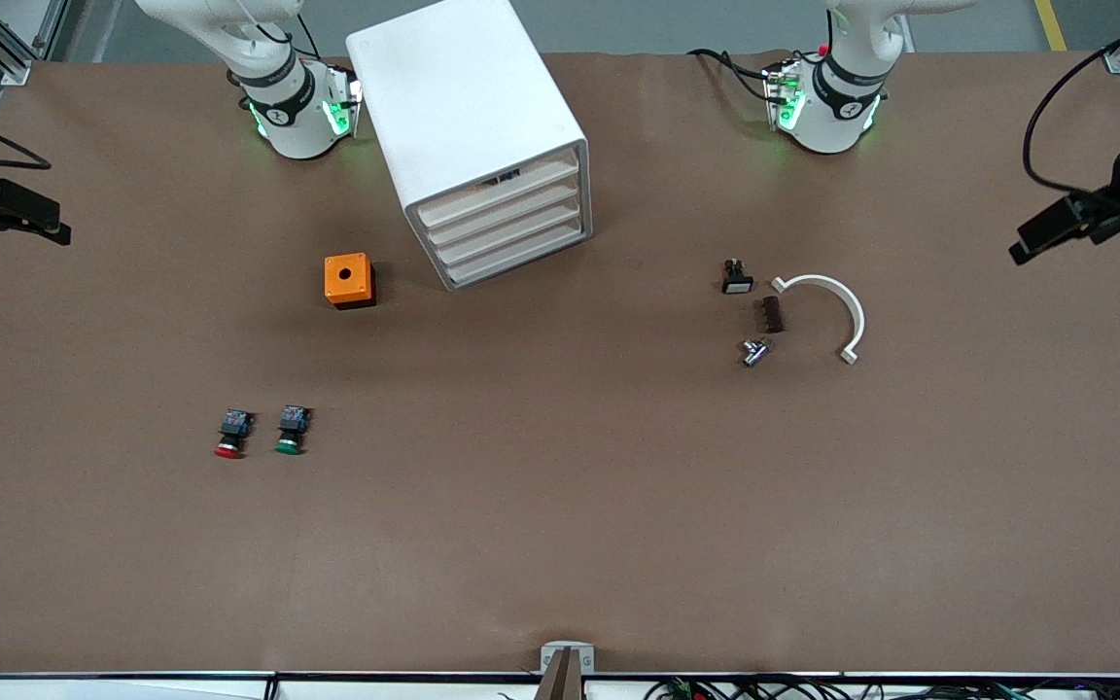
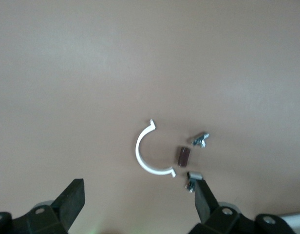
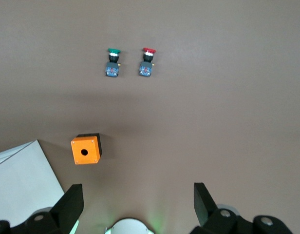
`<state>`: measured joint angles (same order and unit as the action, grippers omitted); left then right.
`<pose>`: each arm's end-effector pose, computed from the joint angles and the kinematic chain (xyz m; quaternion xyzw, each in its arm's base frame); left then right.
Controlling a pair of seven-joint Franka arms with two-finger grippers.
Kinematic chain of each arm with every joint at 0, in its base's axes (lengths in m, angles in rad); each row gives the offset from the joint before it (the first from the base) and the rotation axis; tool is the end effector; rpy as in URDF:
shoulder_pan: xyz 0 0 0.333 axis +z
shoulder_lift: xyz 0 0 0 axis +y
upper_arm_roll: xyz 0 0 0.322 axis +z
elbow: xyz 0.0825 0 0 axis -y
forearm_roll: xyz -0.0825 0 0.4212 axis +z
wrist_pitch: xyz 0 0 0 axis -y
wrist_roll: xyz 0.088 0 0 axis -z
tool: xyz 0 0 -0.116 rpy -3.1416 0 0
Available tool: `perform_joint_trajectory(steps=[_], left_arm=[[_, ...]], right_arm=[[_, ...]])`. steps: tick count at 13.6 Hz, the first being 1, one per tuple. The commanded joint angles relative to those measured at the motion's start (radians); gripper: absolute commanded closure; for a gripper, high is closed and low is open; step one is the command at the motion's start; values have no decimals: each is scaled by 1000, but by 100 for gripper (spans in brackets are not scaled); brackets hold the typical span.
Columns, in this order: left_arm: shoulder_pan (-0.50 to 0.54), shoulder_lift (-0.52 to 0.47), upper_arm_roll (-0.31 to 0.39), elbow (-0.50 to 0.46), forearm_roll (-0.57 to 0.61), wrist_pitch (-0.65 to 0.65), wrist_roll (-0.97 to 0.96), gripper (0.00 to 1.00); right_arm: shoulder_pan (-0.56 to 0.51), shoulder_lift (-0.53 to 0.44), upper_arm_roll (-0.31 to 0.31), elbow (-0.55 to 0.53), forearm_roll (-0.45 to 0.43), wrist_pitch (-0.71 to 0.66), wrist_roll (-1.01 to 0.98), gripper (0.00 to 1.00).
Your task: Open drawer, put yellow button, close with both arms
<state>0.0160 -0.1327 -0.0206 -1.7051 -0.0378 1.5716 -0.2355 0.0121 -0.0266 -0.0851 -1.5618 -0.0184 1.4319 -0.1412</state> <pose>0.5484 -0.0076 0.6289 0.9932 0.1153 -0.0025 0.0174 0.5658 -0.0444 0.6300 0.9981 0.0333 -0.0522 0.0025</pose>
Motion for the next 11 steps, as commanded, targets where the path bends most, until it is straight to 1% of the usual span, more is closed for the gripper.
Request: perform_joint_trajectory(steps=[1,3,5,10,11], left_arm=[[-2,-73,-39,-57,-10,-34,21,0],[-19,-99,-71,-76,1,-35,19,0],[-19,-107,-79,-74,1,-36,19,0],[-21,-79,-79,-18,10,-79,16,0],[-21,-67,-79,2,13,-82,13,0]], right_arm=[[2,-102,1,-116,9,59,5,0],[0,-104,1,-115,9,67,5,0],[0,-104,1,-112,9,82,5,0],[0,-104,2,-98,12,99,15,0],[0,-104,2,-95,27,105,18,0]])
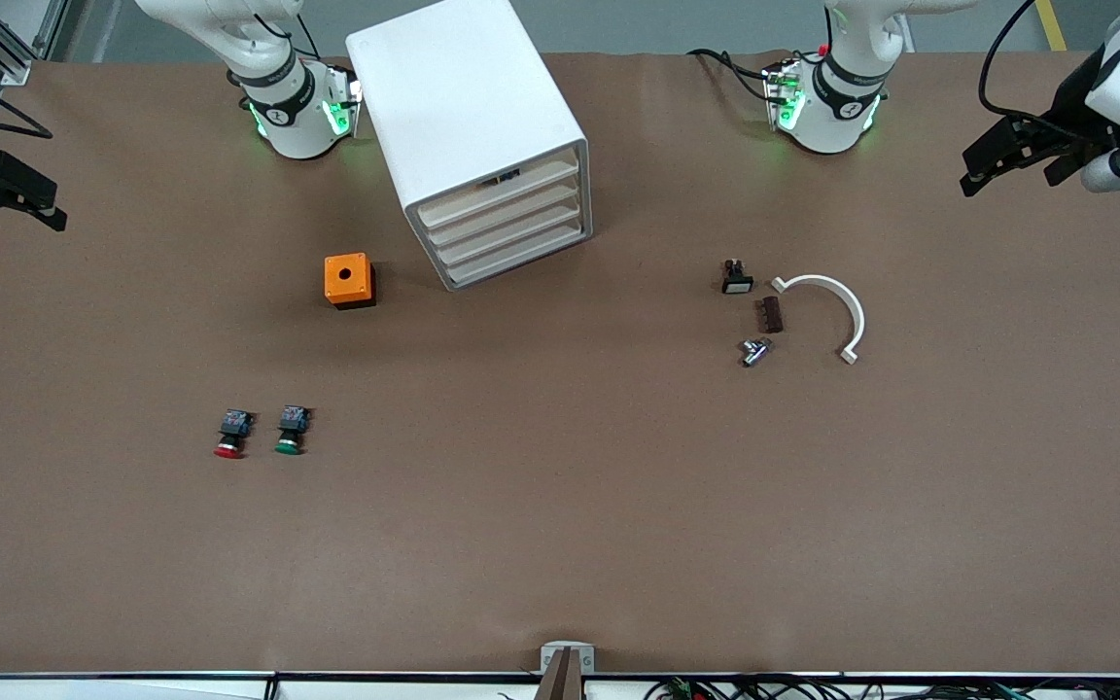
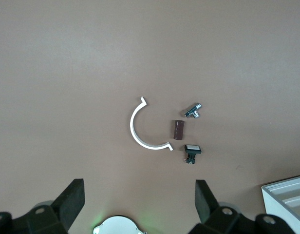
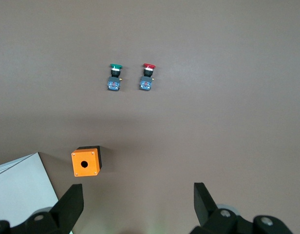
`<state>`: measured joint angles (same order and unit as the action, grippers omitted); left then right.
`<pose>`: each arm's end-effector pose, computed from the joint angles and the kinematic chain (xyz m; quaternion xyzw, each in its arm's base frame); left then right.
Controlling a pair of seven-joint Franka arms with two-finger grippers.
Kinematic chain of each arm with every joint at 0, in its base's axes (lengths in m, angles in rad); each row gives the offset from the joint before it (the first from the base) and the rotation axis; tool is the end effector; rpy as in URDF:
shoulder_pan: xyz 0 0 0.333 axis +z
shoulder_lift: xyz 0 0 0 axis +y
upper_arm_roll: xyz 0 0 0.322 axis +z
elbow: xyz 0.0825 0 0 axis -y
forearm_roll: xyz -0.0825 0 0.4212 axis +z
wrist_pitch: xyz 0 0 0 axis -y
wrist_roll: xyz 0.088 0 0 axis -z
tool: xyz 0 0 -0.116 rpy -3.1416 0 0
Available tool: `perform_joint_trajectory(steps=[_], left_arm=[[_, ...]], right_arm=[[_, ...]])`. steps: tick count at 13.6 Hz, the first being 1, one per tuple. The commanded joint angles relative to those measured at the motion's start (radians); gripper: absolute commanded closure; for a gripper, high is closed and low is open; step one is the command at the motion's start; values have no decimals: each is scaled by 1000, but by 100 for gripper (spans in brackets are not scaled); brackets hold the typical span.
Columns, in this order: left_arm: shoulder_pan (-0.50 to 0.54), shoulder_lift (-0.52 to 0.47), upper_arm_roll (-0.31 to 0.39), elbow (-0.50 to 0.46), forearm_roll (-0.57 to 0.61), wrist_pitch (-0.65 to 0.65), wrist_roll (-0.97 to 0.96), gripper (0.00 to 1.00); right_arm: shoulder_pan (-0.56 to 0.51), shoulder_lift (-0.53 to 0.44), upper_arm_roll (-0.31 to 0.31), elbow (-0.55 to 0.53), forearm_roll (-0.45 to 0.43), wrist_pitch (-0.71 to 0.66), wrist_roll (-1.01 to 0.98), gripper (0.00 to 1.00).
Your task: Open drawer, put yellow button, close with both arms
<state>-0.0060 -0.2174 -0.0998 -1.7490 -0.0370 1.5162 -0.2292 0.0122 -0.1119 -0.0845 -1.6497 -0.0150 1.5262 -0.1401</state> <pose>0.5114 -0.0644 0.6462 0.9980 0.0621 -0.0094 0.0063 0.5493 -0.0442 0.6413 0.9994 0.0339 -0.0063 0.0021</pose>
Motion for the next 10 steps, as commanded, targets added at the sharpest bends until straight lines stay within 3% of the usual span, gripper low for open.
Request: perform_joint_trajectory(steps=[1,4,10], left_arm=[[0,29,0,60,15,-40,7,0],[6,53,0,108,19,-88,7,0],[6,61,0,112,19,-88,7,0]], right_arm=[[0,-20,2,-1,36,15,17,0],[0,-17,2,19,36,5,19,0],[-3,-19,-3,33,33,-9,16,0]])
